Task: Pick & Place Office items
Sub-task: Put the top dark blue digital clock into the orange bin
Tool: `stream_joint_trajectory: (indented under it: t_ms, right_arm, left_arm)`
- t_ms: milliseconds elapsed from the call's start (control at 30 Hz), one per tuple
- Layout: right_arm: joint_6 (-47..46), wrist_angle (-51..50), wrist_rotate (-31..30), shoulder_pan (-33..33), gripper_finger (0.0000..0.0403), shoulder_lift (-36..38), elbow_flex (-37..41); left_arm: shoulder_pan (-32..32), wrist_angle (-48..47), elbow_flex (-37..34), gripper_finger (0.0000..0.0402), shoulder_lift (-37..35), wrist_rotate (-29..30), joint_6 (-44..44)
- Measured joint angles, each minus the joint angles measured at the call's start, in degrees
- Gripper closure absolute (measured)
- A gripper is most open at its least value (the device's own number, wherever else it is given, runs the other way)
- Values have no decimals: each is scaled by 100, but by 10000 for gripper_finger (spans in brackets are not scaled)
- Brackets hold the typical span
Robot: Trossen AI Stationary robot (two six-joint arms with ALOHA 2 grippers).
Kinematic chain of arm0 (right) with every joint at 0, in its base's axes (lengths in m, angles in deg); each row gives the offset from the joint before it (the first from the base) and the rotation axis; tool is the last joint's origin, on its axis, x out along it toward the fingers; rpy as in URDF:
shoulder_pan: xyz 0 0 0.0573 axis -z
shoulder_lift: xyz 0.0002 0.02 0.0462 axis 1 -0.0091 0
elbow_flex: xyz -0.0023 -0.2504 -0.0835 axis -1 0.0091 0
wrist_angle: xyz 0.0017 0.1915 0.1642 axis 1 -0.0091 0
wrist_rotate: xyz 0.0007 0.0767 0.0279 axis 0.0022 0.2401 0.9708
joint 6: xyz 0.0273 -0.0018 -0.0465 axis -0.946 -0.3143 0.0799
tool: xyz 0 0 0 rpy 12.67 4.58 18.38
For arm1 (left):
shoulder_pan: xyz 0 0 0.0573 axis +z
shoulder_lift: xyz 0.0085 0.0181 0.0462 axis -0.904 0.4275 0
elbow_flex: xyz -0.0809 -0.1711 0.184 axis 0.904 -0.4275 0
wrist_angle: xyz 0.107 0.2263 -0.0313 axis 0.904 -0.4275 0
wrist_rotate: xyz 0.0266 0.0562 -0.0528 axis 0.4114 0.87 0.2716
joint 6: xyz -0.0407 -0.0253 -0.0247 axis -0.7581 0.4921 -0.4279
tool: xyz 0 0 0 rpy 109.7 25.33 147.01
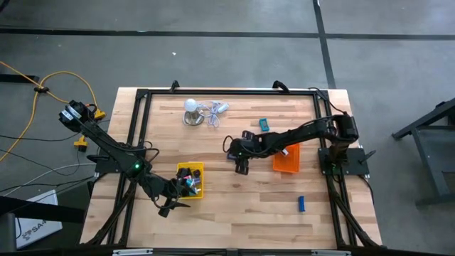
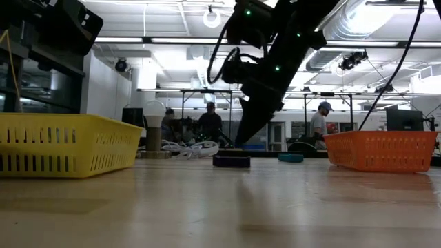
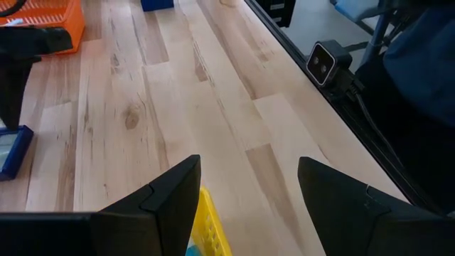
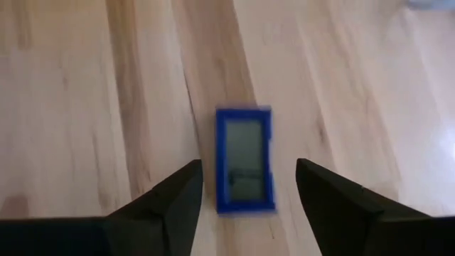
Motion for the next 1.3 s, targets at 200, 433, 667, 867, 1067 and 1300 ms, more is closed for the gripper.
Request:
stream_joint_trajectory:
  t_ms: [200, 433, 667, 867, 1067, 1300]
  right_arm:
    - [-3, 166, 134, 40, 188, -139, -10]
    - [-54, 170, 265, 125, 188, -330, -8]
    - [-79, 174, 265, 155, 188, -323, -7]
    - [-182, 112, 401, 153, 188, -417, -5]
    - [-204, 178, 399, 151, 188, -455, -4]
    - [-214, 171, 398, 151, 188, -452, -4]
  left_arm:
    - [2, 11, 0, 172, 0, 2, 0]
    - [0, 40, 0, 172, 0, 2, 0]
    - [0, 66, 0, 172, 2, 2, 0]
    - [0, 104, 0, 172, 0, 2, 0]
    - [2, 133, 0, 172, 0, 2, 0]
    - [0, 131, 0, 172, 2, 2, 0]
